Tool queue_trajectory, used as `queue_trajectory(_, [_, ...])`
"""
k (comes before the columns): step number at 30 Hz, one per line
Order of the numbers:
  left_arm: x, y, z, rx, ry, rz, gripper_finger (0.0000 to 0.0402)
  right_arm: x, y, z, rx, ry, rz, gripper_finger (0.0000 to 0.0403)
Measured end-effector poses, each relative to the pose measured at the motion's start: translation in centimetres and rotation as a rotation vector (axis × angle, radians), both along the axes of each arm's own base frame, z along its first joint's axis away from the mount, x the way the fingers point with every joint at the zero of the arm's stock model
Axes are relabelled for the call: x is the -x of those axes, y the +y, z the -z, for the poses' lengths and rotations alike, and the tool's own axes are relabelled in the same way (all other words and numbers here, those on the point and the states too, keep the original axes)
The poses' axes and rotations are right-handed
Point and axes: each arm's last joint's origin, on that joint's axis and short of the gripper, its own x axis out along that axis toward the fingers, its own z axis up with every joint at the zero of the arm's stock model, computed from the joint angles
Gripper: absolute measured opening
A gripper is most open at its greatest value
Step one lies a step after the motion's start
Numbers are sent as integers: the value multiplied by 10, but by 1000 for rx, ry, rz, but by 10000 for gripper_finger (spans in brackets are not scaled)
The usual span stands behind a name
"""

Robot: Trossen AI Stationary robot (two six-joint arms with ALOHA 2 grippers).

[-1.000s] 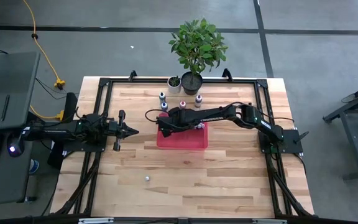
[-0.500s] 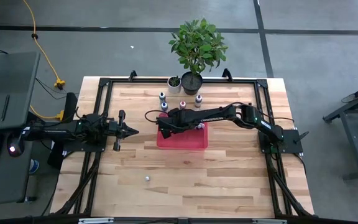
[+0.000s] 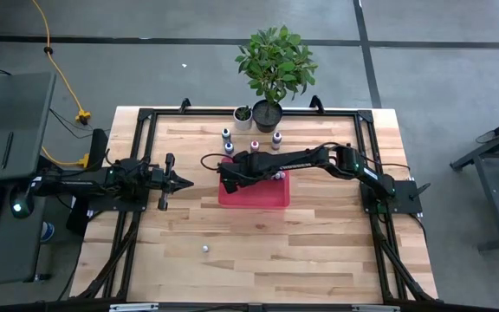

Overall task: Pick & Place food coloring
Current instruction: Put the small green food coloring bottle into the pink container, then put the small brown food coloring bottle into the pink container

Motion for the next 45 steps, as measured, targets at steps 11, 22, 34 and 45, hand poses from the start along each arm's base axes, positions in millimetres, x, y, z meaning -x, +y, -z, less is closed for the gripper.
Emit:
queue_trajectory(11, [0,0,0,0,0,0,0,0,1,0,-26,-2,-6,114])
queue_trajectory(22, [0,0,0,0,0,0,0,0,1,0,-41,-3,-9,114])
queue_trajectory(34, [0,0,0,0,1,0,0,1,-4,0,3,9,18,114])
queue_trajectory(45, [0,0,0,0,0,0,0,3,-4,-6,11,7,15,114])
